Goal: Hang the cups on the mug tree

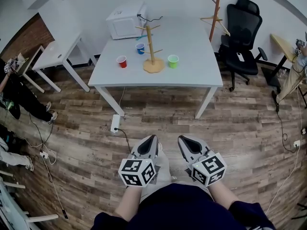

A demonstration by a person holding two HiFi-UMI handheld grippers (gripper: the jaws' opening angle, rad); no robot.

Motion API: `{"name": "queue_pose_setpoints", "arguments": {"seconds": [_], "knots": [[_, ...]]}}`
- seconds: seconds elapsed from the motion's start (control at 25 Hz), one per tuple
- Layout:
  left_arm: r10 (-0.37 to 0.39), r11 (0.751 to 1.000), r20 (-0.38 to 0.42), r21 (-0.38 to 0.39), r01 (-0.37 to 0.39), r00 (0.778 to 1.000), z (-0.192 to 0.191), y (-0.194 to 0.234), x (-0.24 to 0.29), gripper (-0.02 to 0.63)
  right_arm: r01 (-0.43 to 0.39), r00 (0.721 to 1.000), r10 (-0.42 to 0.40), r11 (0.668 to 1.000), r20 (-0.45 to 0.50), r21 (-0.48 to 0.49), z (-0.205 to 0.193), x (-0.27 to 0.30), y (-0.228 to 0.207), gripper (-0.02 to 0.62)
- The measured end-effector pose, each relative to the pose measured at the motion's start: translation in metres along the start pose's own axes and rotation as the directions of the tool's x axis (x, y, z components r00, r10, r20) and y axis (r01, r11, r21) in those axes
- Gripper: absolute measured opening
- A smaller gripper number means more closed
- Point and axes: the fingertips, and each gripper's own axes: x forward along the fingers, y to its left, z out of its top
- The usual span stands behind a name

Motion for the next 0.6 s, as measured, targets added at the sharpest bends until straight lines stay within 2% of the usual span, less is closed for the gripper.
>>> {"name": "queue_pose_setpoints", "arguments": {"seconds": [0.6], "knots": [[-0.044, 0.999, -0.02, 0.012, 0.044, 0.999, 0.043, 0.051, 0.079, 0.017, 0.043, 0.999, -0.043, 0.999, 0.009, 0.014, 0.032, 0.084, -0.048, 0.029]]}}
